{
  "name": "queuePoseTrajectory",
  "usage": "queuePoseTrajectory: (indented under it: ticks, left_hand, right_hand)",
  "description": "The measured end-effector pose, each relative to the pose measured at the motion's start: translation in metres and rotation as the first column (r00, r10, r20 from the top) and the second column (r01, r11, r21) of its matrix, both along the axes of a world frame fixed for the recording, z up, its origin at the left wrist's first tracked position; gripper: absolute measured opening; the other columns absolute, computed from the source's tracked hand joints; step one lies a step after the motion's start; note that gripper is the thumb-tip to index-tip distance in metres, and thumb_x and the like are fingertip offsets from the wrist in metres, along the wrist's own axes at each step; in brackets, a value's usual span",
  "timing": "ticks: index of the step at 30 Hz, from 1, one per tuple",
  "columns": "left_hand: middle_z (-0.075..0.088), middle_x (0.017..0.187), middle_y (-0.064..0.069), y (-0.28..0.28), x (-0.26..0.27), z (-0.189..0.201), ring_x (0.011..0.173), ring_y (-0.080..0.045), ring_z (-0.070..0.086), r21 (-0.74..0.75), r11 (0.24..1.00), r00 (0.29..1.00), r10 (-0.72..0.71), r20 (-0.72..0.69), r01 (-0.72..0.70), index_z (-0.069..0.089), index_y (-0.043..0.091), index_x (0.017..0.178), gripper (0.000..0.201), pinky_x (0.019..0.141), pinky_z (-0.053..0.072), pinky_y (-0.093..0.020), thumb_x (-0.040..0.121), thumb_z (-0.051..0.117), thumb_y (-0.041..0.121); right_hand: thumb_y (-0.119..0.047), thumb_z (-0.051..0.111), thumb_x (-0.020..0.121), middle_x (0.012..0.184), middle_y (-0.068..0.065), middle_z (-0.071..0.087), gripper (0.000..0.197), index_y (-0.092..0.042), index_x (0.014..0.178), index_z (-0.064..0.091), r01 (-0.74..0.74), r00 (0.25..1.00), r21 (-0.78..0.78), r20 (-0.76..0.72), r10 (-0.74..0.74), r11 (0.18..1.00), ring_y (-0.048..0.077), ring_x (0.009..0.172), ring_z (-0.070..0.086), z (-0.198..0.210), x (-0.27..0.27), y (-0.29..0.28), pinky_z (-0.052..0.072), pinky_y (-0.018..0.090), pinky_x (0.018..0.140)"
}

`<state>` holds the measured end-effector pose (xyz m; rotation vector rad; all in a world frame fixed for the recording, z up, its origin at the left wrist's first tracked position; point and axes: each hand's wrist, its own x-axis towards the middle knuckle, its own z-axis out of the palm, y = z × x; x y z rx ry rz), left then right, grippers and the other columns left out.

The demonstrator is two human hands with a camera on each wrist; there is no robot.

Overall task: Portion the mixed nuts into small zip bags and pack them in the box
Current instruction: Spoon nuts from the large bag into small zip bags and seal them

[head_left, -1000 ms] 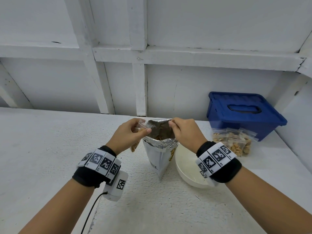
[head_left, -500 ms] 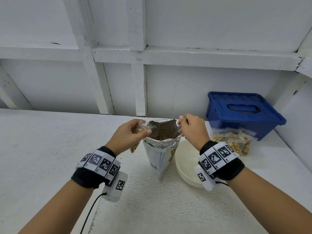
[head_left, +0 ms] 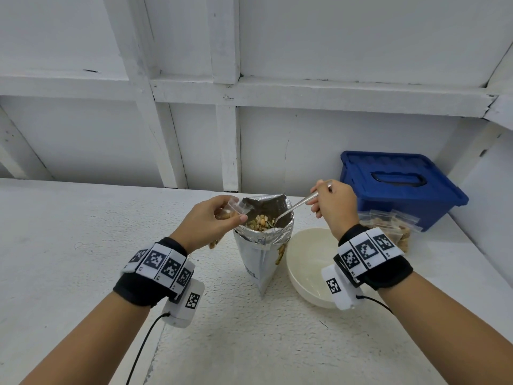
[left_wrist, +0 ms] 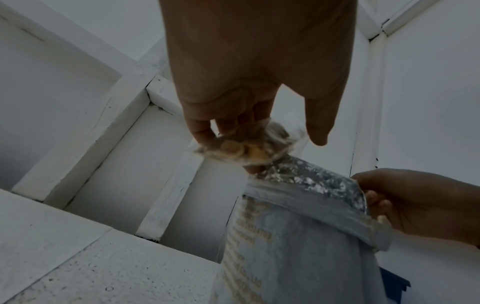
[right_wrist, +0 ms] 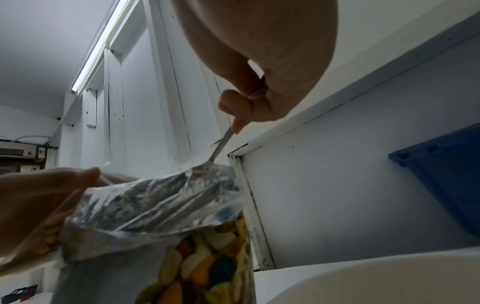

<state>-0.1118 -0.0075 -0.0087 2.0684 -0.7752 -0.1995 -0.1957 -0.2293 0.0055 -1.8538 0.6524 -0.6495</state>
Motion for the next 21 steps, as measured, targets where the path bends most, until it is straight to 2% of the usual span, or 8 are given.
queuePoseTrajectory:
  ticks: [2,4,6,8,9,13,17,21]
  left_hand:
    - [0.063,0.078,0.006,0.000,0.000,0.003,0.060,-0.026,0.062,0.018,1.000,1.000,-0.010,-0.001,0.010,0.056,0.024,0.113,0.035,0.051,0.053,-0.037,0.081,0.067,0.034]
    - [0.063,0.083,0.001,-0.001,0.001,0.005,0.046,-0.008,0.053,0.050,0.999,0.999,-0.021,0.032,0.019,0.056,0.019,0.118,0.040,0.042,0.047,-0.026,0.081,0.068,0.033]
    - [0.062,0.094,0.000,-0.003,0.002,0.009,0.060,-0.004,0.054,0.115,0.993,0.993,-0.037,0.115,0.024,0.055,0.016,0.122,0.046,0.051,0.043,-0.016,0.081,0.068,0.034]
    - [0.060,0.102,0.003,-0.005,0.002,0.013,0.083,-0.009,0.056,0.184,0.982,0.980,-0.067,0.186,0.032,0.056,0.015,0.123,0.049,0.067,0.044,-0.019,0.081,0.068,0.037]
    - [0.058,0.101,0.005,-0.006,0.003,0.015,0.087,-0.011,0.055,0.212,0.976,0.976,-0.083,0.203,0.039,0.056,0.015,0.123,0.049,0.071,0.043,-0.021,0.081,0.068,0.038]
    - [0.052,0.100,0.009,-0.011,0.005,0.021,0.089,-0.010,0.051,0.289,0.956,0.965,-0.118,0.234,0.047,0.054,0.015,0.125,0.053,0.068,0.038,-0.017,0.080,0.068,0.039]
    - [0.054,0.103,0.006,-0.018,0.006,0.024,0.091,-0.010,0.050,0.257,0.963,0.961,-0.145,0.234,0.082,0.054,0.013,0.125,0.053,0.066,0.036,-0.006,0.080,0.069,0.037]
    - [0.061,0.108,0.001,-0.022,0.006,0.021,0.093,-0.011,0.055,0.177,0.979,0.976,-0.129,0.174,0.098,0.056,0.015,0.122,0.053,0.073,0.044,-0.015,0.076,0.073,0.036]
  right_hand:
    - [-0.018,0.040,0.098,0.062,0.006,0.059,0.026,-0.004,0.086,0.058,0.025,1.000,0.004,0.016,-0.025,1.000,0.006,0.044,0.051,0.002,-0.001,-0.003,0.040,0.012,0.038]
    - [-0.018,0.040,0.098,0.061,0.006,0.059,0.026,-0.004,0.085,0.058,0.040,0.999,0.012,0.033,-0.041,0.999,0.001,0.037,0.049,0.005,-0.001,-0.006,0.040,0.012,0.038]
    - [-0.017,0.040,0.098,0.060,0.006,0.058,0.028,-0.007,0.079,0.057,0.053,0.997,0.020,0.049,-0.054,0.998,-0.001,0.034,0.048,0.007,-0.002,-0.009,0.040,0.012,0.037]
    - [-0.016,0.041,0.097,0.059,0.006,0.058,0.029,-0.011,0.072,0.055,0.063,0.996,0.030,0.067,-0.065,0.998,0.000,0.033,0.047,0.012,-0.002,-0.012,0.040,0.013,0.037]
    - [-0.015,0.041,0.097,0.058,0.006,0.058,0.030,-0.011,0.071,0.054,0.069,0.994,0.036,0.080,-0.072,0.997,0.000,0.033,0.046,0.014,-0.002,-0.014,0.040,0.013,0.037]
    - [-0.014,0.041,0.097,0.059,0.005,0.058,0.029,-0.011,0.071,0.055,0.071,0.988,0.085,0.133,-0.082,0.994,0.001,0.034,0.045,0.024,-0.002,-0.019,0.039,0.016,0.038]
    - [-0.012,0.041,0.095,0.059,0.004,0.058,0.028,-0.012,0.071,0.054,0.025,0.988,0.091,0.150,-0.038,0.996,0.000,0.034,0.046,0.031,0.001,-0.014,0.038,0.014,0.037]
    - [-0.016,0.042,0.097,0.061,0.004,0.058,0.027,-0.015,0.073,0.054,-0.027,0.987,0.021,0.156,0.024,0.999,-0.001,0.036,0.048,0.039,0.007,-0.003,0.040,0.012,0.039]
